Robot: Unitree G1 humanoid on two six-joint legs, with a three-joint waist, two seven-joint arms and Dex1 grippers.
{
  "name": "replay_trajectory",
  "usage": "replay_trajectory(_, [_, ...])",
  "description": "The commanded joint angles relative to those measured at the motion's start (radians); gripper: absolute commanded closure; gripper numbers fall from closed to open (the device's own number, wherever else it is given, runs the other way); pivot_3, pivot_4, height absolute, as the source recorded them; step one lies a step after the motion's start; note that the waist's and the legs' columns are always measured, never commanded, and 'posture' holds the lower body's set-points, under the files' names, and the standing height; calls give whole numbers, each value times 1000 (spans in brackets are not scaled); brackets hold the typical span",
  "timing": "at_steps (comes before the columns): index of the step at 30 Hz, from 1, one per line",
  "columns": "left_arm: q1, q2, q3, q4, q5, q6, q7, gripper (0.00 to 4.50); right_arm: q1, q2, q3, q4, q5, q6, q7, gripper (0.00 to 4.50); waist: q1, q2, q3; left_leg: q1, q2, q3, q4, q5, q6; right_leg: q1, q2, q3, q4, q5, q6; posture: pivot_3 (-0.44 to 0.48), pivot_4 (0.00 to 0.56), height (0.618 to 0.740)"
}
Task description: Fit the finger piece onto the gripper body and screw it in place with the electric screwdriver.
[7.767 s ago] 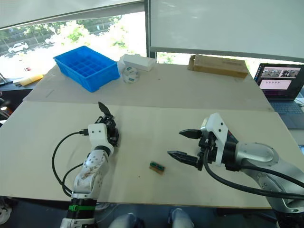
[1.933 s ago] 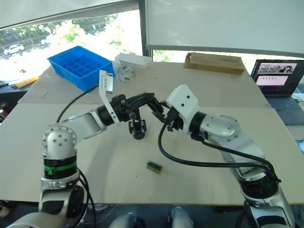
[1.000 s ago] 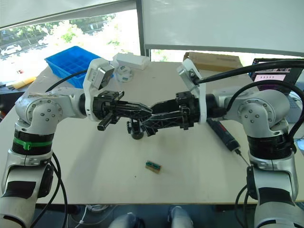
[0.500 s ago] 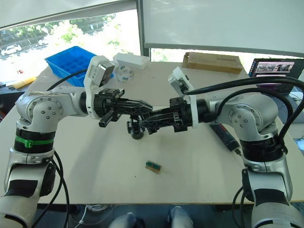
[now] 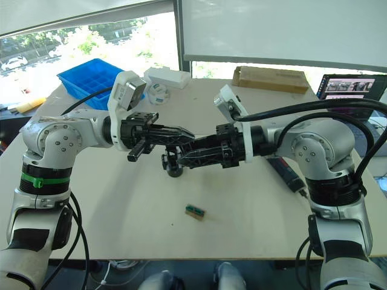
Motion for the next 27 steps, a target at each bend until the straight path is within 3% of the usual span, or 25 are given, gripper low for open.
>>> replay_trajectory(1, [-17,2,20,-14,4,-20,-12,4500,-31,7,-47,-4,20,-5,-4,2127,0,0,0,0,0,0,0,0,0,0,0,0,0,0,0,0,150,738])
replay_trajectory(9, [-10,-1,20,-21,10,-27,-12,4500,-37,6,-40,-5,20,1,11,2127,0,0,0,0,0,0,0,0,0,0,0,0,0,0,0,0,150,738])
replay_trajectory(10, [-10,-1,20,-21,12,-28,-13,4500,-36,6,-40,-6,19,0,10,2650,0,0,0,0,0,0,0,0,0,0,0,0,0,0,0,0,150,738])
replay_trajectory(14, [-10,0,19,-19,20,-31,-19,4500,-36,8,-39,-5,16,-3,11,3993,0,0,0,0,0,0,0,0,0,0,0,0,0,0,0,0,150,738])
replay_trajectory(20, [-15,-3,16,-9,30,-33,-19,4500,-32,11,-38,-5,7,-17,17,4142,0,0,0,0,0,0,0,0,0,0,0,0,0,0,0,0,150,738])
replay_trajectory(24, [-8,39,1,-17,57,-54,-69,2721,-15,13,-31,-13,-14,-43,19,4142,0,0,0,0,0,0,0,0,0,0,0,0,0,0,0,0,150,738])
replay_trajectory(27, [33,109,-26,-19,158,-186,-134,1281,-9,8,-15,-9,-55,-97,39,4142,-2,0,0,0,0,0,0,0,0,0,0,0,0,0,0,0,150,738])
